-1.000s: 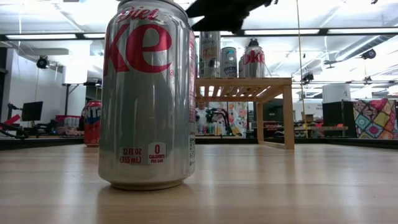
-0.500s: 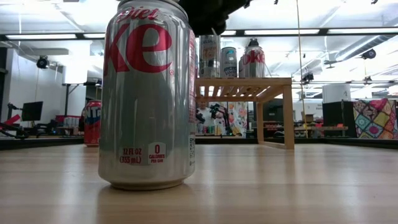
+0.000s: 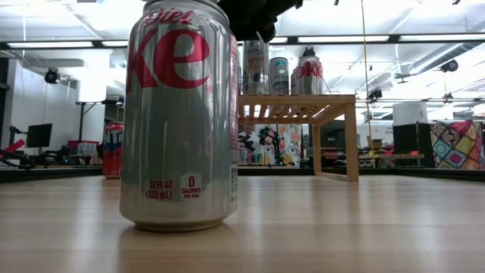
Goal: Place canned beverage on shelf
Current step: Put the white blue soda can aligned with other white blue soda can on the shelf
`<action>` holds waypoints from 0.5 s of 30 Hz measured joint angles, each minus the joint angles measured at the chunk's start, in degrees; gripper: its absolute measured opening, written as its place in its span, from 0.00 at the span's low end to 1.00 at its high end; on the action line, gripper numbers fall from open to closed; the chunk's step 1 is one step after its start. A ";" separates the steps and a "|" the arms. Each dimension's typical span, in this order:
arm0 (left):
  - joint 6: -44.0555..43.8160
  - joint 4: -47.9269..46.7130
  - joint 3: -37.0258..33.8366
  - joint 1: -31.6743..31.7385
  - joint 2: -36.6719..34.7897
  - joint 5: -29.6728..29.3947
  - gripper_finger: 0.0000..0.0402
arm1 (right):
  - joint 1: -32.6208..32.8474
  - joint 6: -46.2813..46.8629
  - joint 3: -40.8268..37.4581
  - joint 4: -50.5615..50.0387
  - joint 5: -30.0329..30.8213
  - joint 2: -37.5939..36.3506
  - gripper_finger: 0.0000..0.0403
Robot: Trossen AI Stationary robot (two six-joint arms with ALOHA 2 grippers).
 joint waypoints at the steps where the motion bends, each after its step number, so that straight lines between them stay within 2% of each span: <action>1: 0.69 0.06 0.00 0.00 0.00 -0.06 0.70 | 0.00 0.20 0.00 0.01 -0.04 0.00 0.54; 4: 2.38 0.48 0.21 -0.02 -0.13 -0.30 0.82 | -0.02 1.11 -0.07 -1.43 -0.19 0.00 0.54; 6: 3.50 0.30 0.52 -0.04 -0.13 -0.28 0.86 | -0.02 1.18 -0.11 -2.33 -0.22 -0.07 0.54; 10: 5.77 0.24 1.09 -0.02 -0.63 -0.28 0.86 | -0.02 2.00 -0.10 -4.89 0.18 -1.85 0.54; 15: 7.34 0.95 0.39 -0.02 -3.89 -0.31 0.81 | -0.02 2.91 -0.38 -9.17 0.25 -4.09 0.54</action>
